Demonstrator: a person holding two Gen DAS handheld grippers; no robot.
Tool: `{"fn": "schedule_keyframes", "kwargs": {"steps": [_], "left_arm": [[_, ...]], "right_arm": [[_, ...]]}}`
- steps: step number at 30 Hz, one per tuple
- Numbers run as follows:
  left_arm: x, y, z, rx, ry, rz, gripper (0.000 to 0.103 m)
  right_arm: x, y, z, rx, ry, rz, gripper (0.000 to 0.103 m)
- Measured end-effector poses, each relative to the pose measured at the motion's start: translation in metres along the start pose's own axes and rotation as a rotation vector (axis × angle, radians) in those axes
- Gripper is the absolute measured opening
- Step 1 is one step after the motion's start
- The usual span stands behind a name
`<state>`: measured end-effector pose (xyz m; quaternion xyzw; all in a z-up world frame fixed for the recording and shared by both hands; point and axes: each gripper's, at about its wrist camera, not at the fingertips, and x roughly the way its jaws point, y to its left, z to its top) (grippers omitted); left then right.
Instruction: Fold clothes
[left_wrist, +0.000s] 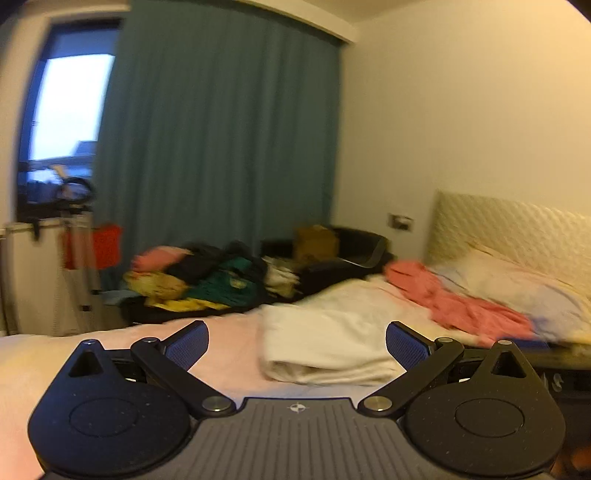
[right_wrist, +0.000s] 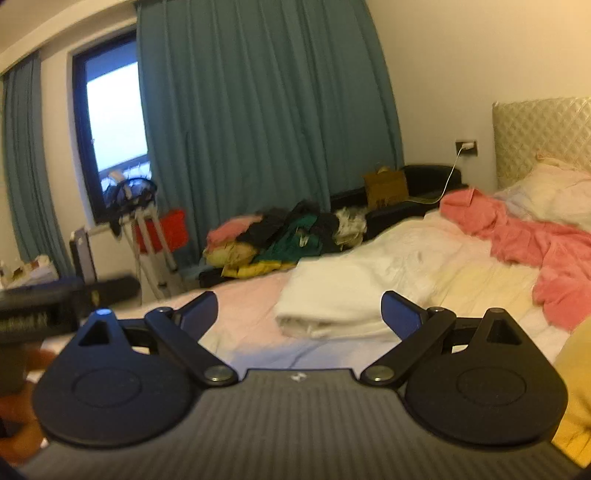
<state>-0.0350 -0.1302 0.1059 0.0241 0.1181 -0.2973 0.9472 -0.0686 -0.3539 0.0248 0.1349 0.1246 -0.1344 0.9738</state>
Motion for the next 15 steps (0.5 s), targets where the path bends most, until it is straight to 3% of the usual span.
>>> {"fn": "schedule_keyframes", "kwargs": {"steps": [2,8,15], "left_arm": [[-0.006,0.007,-0.008,-0.027,-0.013,0.005,0.103],[-0.004,0.020,-0.025,-0.034,0.009,0.040,0.103],[0.017,0.015,-0.050,0.010,0.039,0.012,0.103]], "right_arm": [[-0.004,0.005,-0.012,0.012,-0.003,0.032,0.097],[0.003,0.016,-0.042,-0.013,-0.038,-0.034,0.097],[0.015,0.016,-0.064,-0.024,-0.041,-0.094,0.097]]}}
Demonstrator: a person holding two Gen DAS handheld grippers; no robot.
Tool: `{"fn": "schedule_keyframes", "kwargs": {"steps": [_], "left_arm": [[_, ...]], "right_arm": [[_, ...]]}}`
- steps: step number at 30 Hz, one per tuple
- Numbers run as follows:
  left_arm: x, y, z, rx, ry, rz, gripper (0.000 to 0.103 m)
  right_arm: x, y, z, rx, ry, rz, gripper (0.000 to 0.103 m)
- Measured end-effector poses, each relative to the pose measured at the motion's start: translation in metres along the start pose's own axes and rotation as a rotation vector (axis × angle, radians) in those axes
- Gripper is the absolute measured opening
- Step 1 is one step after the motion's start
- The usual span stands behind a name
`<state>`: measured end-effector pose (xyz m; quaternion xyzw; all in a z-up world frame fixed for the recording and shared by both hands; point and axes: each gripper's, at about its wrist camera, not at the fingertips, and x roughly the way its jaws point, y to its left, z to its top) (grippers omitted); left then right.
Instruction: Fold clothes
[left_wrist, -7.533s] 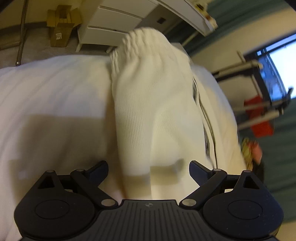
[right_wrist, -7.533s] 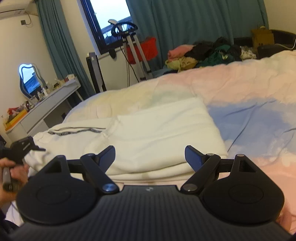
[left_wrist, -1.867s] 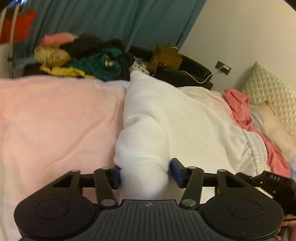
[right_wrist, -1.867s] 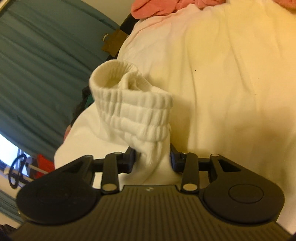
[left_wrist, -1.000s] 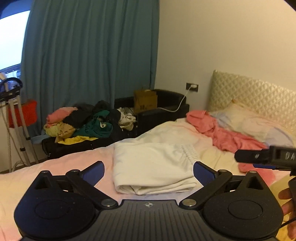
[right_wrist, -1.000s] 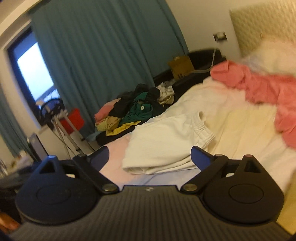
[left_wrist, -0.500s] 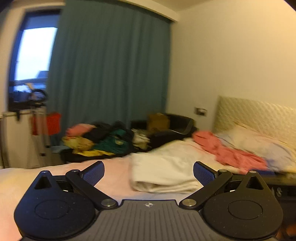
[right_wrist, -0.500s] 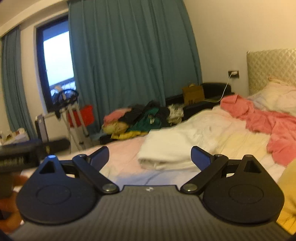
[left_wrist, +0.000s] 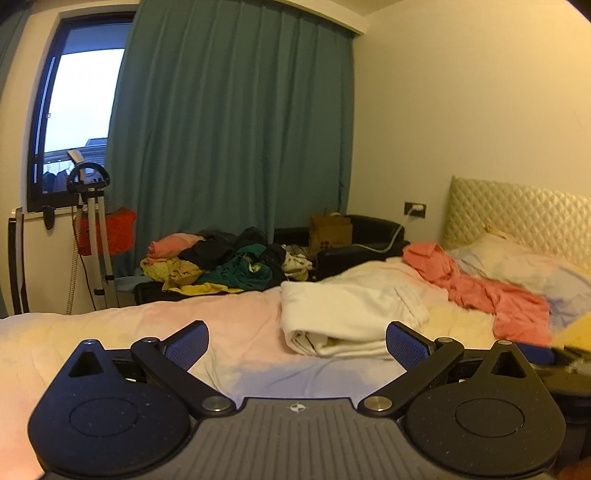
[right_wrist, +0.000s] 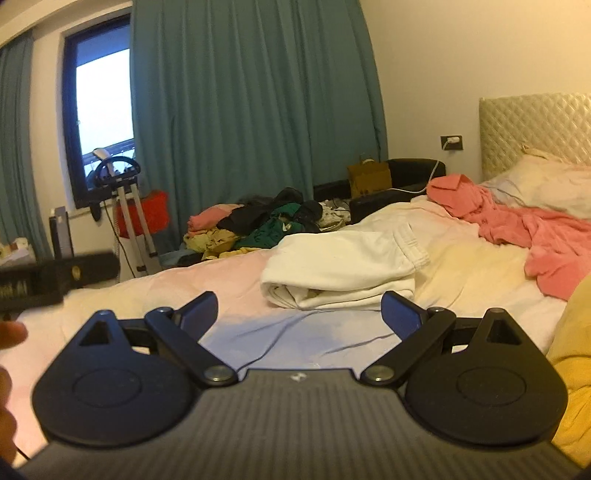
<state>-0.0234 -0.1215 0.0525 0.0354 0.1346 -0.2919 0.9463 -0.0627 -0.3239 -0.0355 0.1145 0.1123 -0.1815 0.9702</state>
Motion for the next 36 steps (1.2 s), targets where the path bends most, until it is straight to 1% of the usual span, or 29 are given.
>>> {"fn": "schedule_keyframes", "kwargs": {"steps": [3,5,8,11,18,22,36], "left_arm": [[0.008,-0.004,-0.007,-0.010,0.018,-0.003,0.103],[0.011,-0.004,-0.009,-0.003,0.027,-0.001,0.103],[0.014,-0.005,-0.011,0.019,0.039,0.005,0.103],[0.015,-0.001,-0.013,0.006,0.039,0.016,0.103],[0.017,0.010,-0.013,-0.019,0.045,0.022,0.103],[0.017,0.016,-0.012,-0.042,0.050,0.015,0.103],[0.013,0.018,-0.009,-0.048,0.048,0.024,0.103]], "right_arm": [[-0.001,-0.003,-0.003,0.016,-0.015,-0.012,0.097],[-0.003,0.000,-0.004,-0.006,-0.026,-0.025,0.097],[-0.003,0.007,-0.006,-0.053,-0.019,-0.035,0.097],[-0.004,0.010,-0.006,-0.072,-0.017,-0.038,0.097],[-0.002,0.004,-0.006,-0.027,-0.007,-0.043,0.097],[-0.002,0.004,-0.006,-0.028,0.000,-0.042,0.097],[0.000,0.003,-0.004,-0.016,0.010,-0.037,0.097]]}}
